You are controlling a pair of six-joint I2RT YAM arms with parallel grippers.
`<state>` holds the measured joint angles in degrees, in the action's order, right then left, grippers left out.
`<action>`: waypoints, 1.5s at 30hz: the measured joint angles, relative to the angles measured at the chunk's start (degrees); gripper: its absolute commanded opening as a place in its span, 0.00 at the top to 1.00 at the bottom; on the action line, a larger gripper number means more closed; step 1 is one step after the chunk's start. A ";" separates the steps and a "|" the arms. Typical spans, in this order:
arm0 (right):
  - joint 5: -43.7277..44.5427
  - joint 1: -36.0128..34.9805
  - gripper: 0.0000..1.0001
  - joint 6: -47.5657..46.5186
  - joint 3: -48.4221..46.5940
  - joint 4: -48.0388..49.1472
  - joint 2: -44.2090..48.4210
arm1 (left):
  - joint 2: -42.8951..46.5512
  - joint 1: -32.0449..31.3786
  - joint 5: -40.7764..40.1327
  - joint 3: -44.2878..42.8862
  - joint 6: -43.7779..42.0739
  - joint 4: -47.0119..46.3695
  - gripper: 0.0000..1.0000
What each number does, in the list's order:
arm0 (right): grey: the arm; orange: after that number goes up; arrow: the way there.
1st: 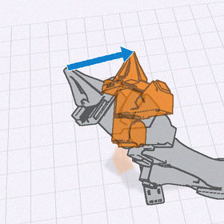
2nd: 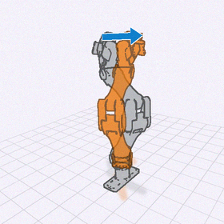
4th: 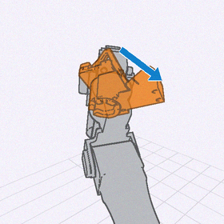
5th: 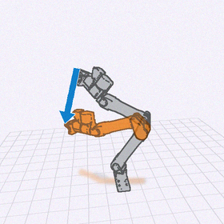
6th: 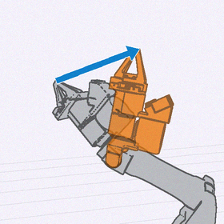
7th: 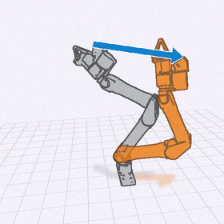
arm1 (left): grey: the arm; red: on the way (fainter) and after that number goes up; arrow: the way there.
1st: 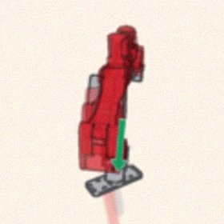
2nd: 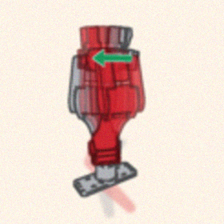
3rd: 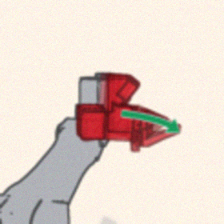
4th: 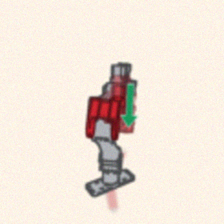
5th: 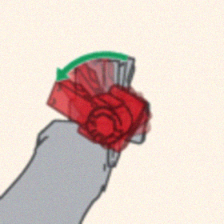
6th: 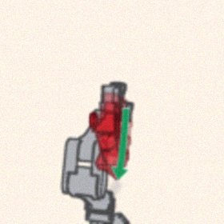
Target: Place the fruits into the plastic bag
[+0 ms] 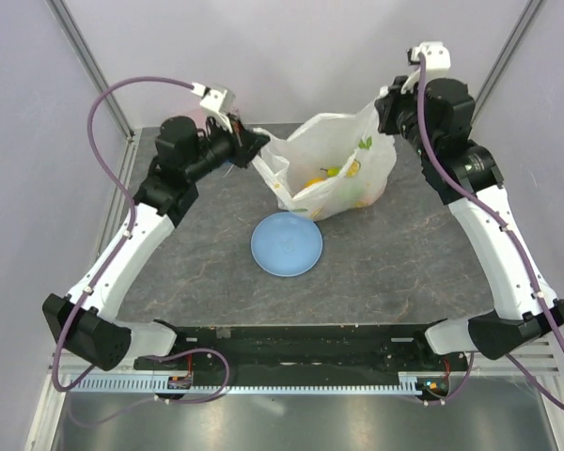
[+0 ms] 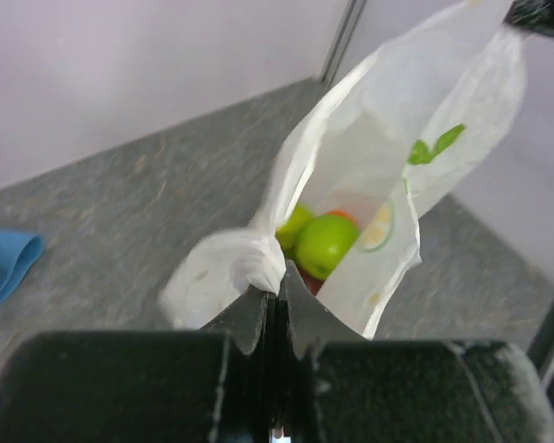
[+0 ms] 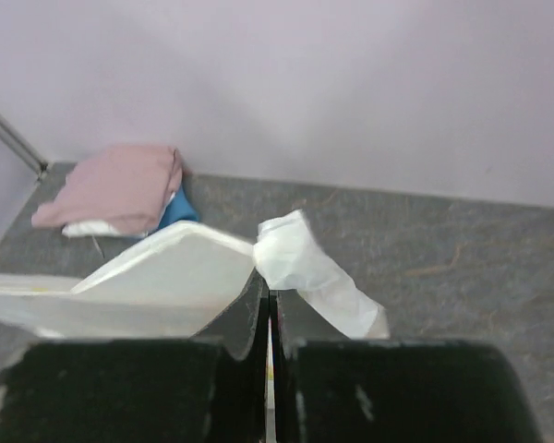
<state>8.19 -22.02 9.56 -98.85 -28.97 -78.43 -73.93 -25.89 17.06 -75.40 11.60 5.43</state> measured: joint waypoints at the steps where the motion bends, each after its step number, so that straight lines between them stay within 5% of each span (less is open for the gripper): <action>1: 0.50 0.15 1.00 -0.59 -2.40 0.07 -0.83 | -0.85 1.20 2.36 -1.99 1.55 -0.26 0.98; 7: 2.89 1.31 1.00 -2.54 -9.42 0.35 -4.11 | -7.13 9.62 14.25 -10.38 10.27 -2.89 0.99; 14: 2.67 1.64 1.00 -1.79 -3.85 3.52 -6.56 | -17.57 16.55 18.75 -11.98 14.34 -3.72 0.98; 18: 2.62 1.75 1.00 -0.76 0.81 5.05 -8.66 | -21.73 16.70 19.54 -12.11 14.36 -3.48 0.77; 23: 1.88 1.81 0.79 0.48 3.45 4.98 -9.86 | -22.23 16.70 21.07 -11.98 15.04 -5.27 0.40; 26: 1.11 1.90 0.67 1.27 3.74 5.75 -9.35 | -20.55 16.65 22.29 -9.88 15.78 -9.88 0.25; 30: 0.66 1.90 0.53 1.42 5.53 6.19 -7.37 | -15.21 16.24 23.98 -2.84 17.40 -16.79 0.19; 36: 0.44 1.90 0.46 1.38 8.11 6.43 -4.61 | -7.98 13.29 24.79 6.23 17.90 -22.84 0.17; 41: 0.44 1.95 0.50 1.38 10.73 6.62 -3.06 | -5.81 9.07 26.18 10.73 17.22 -24.33 0.20; 43: 0.44 1.95 0.69 1.40 11.56 6.62 -2.62 | -5.73 7.32 26.67 12.07 16.35 -24.41 0.28; 44: 0.42 1.95 0.75 1.38 11.87 6.62 -2.49 | -5.77 6.56 26.82 12.37 16.00 -24.39 0.49; 45: 0.24 1.95 0.85 1.29 12.04 6.62 -2.38 | -5.86 6.03 26.97 12.48 15.76 -24.39 0.59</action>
<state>8.43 -20.08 10.85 -86.80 -22.35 -80.82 -79.79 -19.86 44.03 -62.92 27.35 -18.96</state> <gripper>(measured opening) 0.370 0.757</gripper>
